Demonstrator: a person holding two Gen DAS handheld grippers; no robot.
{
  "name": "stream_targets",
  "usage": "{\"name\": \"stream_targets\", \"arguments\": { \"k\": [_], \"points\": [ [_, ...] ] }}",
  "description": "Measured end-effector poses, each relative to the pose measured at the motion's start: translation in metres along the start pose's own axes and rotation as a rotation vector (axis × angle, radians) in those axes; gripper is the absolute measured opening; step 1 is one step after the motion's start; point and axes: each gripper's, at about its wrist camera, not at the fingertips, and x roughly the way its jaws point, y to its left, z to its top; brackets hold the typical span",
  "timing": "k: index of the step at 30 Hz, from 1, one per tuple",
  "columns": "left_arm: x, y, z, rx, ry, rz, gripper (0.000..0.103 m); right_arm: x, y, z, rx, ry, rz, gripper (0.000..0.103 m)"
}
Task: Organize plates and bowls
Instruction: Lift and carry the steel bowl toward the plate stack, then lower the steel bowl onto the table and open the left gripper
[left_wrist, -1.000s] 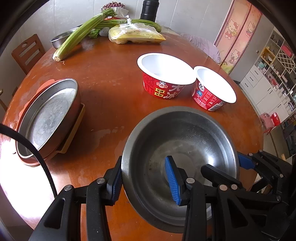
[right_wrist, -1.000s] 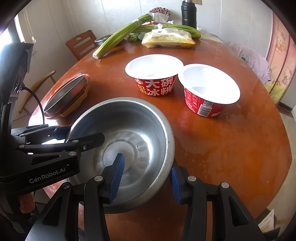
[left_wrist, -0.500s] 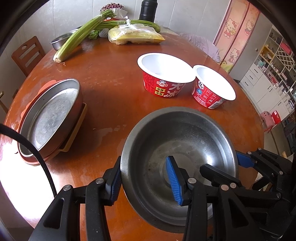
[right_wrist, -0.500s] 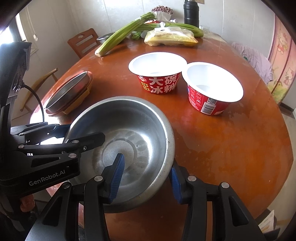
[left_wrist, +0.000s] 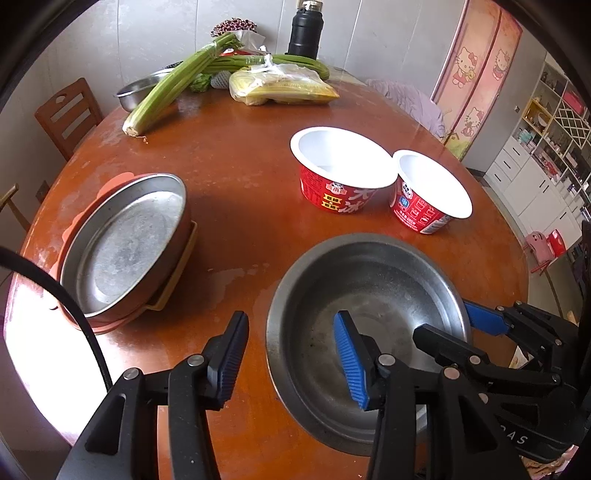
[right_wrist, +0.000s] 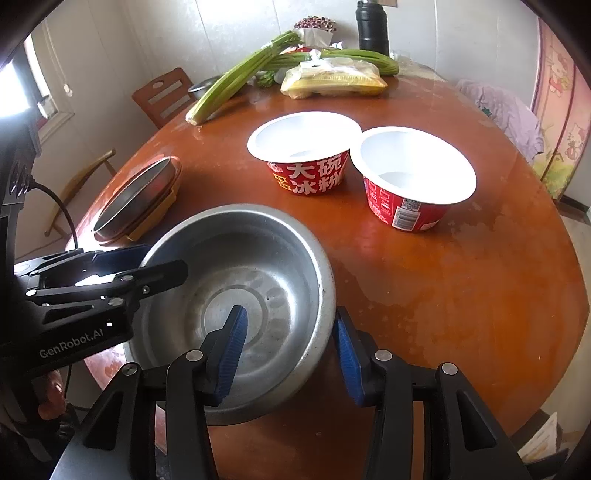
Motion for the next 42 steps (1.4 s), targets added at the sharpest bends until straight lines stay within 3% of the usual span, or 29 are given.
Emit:
{"name": "stream_targets", "arguments": {
  "k": [18, 42],
  "points": [
    [-0.014, -0.001, 0.008, -0.008, -0.036, 0.003, 0.049, -0.011, -0.016, 0.005, 0.065, -0.037, 0.015, 0.049],
    [-0.006, -0.06, 0.07, 0.076, -0.041, -0.061, 0.05, -0.049, -0.08, 0.038, 0.156, -0.131, -0.035, 0.049]
  ]
}}
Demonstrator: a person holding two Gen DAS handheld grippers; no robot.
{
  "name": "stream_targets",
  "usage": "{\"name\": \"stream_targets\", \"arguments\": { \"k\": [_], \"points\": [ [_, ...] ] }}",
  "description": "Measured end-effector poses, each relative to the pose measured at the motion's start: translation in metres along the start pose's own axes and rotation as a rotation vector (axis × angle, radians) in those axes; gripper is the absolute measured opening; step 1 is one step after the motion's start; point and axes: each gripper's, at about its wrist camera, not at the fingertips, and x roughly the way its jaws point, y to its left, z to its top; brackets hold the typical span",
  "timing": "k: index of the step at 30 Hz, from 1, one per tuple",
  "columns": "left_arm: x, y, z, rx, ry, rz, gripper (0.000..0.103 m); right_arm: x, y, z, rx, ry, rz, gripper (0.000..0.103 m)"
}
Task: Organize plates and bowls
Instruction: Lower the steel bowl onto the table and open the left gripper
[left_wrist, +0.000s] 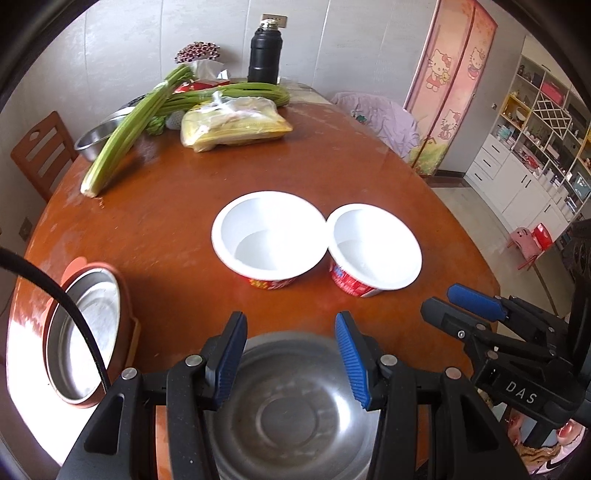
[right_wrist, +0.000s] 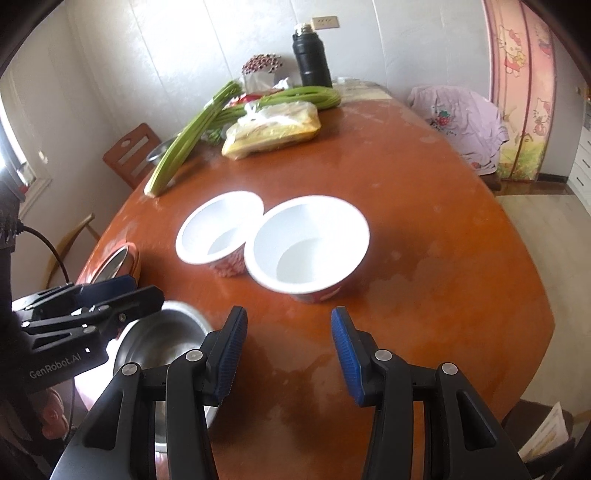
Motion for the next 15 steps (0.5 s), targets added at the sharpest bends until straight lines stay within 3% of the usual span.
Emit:
{"name": "stream_targets", "arguments": {
  "k": [15],
  "points": [
    [0.033, -0.024, 0.036, -0.026, 0.061, -0.094, 0.05, -0.002, -0.031, 0.03, 0.011, -0.037, -0.063, 0.049]
  ]
}}
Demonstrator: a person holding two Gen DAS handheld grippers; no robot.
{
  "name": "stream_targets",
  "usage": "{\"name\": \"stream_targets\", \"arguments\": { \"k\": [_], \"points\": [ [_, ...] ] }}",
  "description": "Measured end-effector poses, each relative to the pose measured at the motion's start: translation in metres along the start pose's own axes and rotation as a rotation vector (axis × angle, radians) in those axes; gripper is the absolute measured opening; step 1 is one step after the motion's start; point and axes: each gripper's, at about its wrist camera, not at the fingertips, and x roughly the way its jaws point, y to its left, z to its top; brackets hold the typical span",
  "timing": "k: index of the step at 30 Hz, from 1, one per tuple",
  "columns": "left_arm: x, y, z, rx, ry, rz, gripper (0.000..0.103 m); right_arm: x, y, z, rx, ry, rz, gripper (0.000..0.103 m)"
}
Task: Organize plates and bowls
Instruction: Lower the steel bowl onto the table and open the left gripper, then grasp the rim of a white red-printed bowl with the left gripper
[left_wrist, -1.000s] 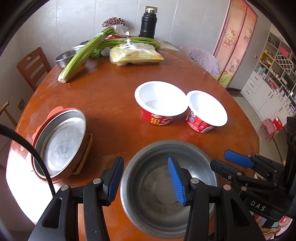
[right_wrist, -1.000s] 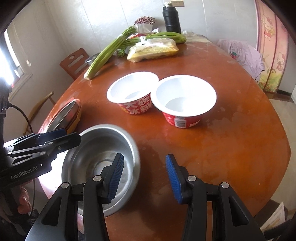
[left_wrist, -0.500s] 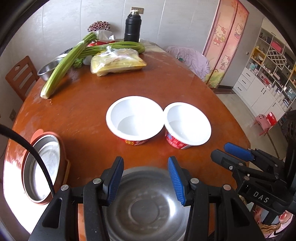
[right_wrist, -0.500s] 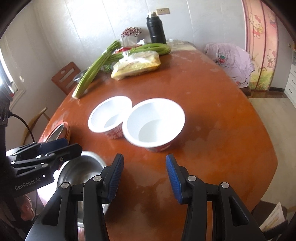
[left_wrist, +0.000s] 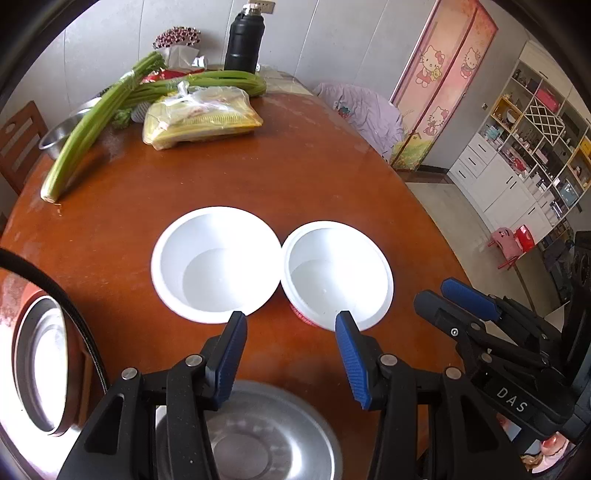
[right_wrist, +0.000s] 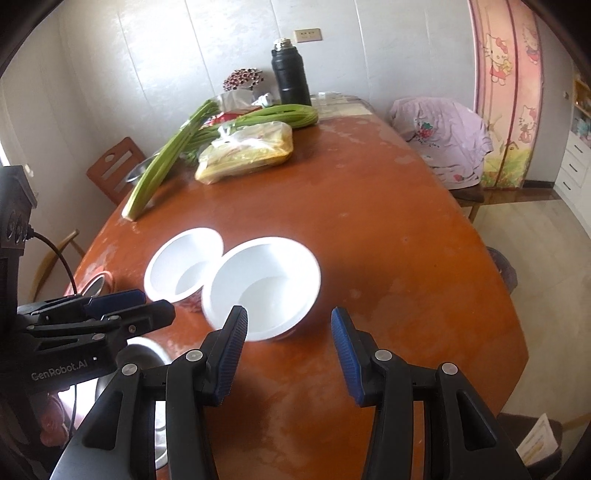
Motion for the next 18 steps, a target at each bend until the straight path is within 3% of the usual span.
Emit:
{"name": "stream_targets", "arguments": {
  "k": [7, 18],
  "points": [
    [0.023, -0.003, 0.01, -0.03, 0.046, -0.011, 0.05, 0.022, -0.014, 0.014, -0.003, 0.03, -0.04, 0.049],
    [0.041, -0.01, 0.021, -0.05, 0.078, 0.004, 0.05, 0.06, -0.027, 0.025, -0.027, 0.089, -0.024, 0.049]
  ]
}}
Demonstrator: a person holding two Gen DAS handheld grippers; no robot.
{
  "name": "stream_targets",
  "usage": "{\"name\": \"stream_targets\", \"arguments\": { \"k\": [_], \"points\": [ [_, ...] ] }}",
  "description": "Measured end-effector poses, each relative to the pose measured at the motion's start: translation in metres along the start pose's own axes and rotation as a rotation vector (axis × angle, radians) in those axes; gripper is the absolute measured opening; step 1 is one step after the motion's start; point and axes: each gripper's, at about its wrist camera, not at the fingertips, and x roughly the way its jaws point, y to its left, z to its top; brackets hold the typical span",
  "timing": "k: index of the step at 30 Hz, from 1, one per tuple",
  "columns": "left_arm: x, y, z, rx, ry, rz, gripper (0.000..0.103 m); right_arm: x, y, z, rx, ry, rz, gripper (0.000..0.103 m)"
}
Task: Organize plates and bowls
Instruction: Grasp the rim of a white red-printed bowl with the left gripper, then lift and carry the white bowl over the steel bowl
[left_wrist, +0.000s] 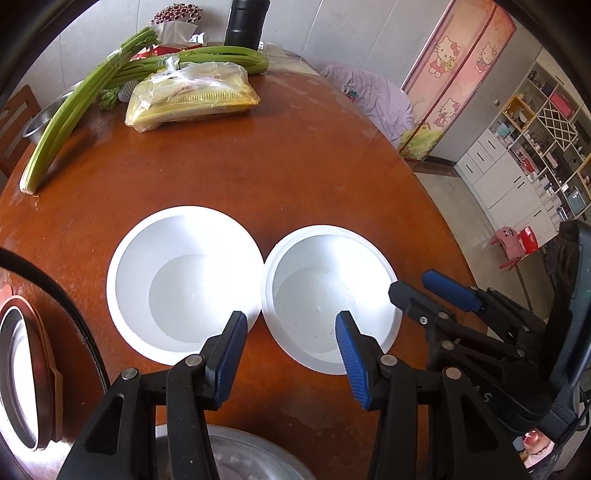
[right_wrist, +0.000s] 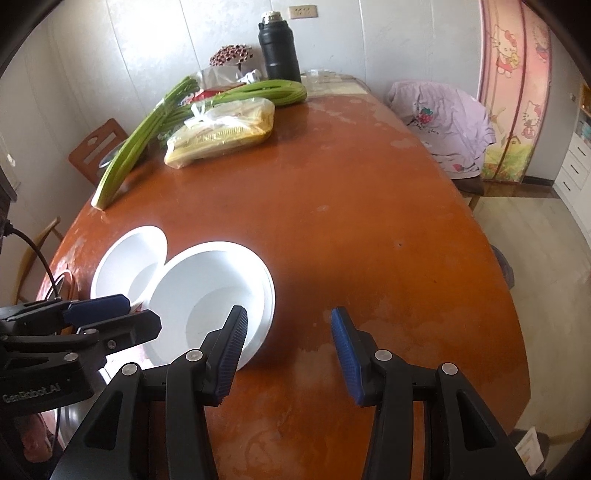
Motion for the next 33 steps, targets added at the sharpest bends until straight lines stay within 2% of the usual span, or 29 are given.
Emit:
{"name": "stream_targets", "arguments": {
  "k": [3, 5, 10, 16, 19, 21, 24, 33],
  "points": [
    [-0.003, 0.001, -0.002, -0.014, 0.016, -0.039, 0.05, 0.007, -0.001, 0.004, -0.009, 0.011, 0.007, 0.049],
    [0.0, 0.002, -0.003, -0.022, 0.035, -0.021, 0.049, 0.01, -0.002, 0.006, -0.009, 0.015, 0.012, 0.049],
    [0.008, 0.003, -0.003, -0.044, 0.054, -0.041, 0.049, 0.017, -0.001, 0.007, -0.028, 0.028, 0.026, 0.049],
    [0.022, 0.003, 0.0, -0.063, 0.08, -0.029, 0.049, 0.03, -0.002, 0.009, -0.031, 0.055, 0.059, 0.049],
    [0.027, 0.002, 0.001, -0.07, 0.086, -0.048, 0.043, 0.035, 0.002, 0.007, -0.043, 0.07, 0.077, 0.049],
    [0.03, 0.0, 0.002, -0.07, 0.091, -0.06, 0.032, 0.037, 0.006, 0.004, -0.054, 0.076, 0.095, 0.046],
    [0.032, -0.001, 0.002, -0.068, 0.093, -0.076, 0.022, 0.037, 0.011, 0.001, -0.07, 0.075, 0.104, 0.041],
    [0.025, -0.002, 0.0, -0.046, 0.069, -0.073, 0.02, 0.032, 0.015, -0.005, -0.059, 0.085, 0.121, 0.039]
  ]
}}
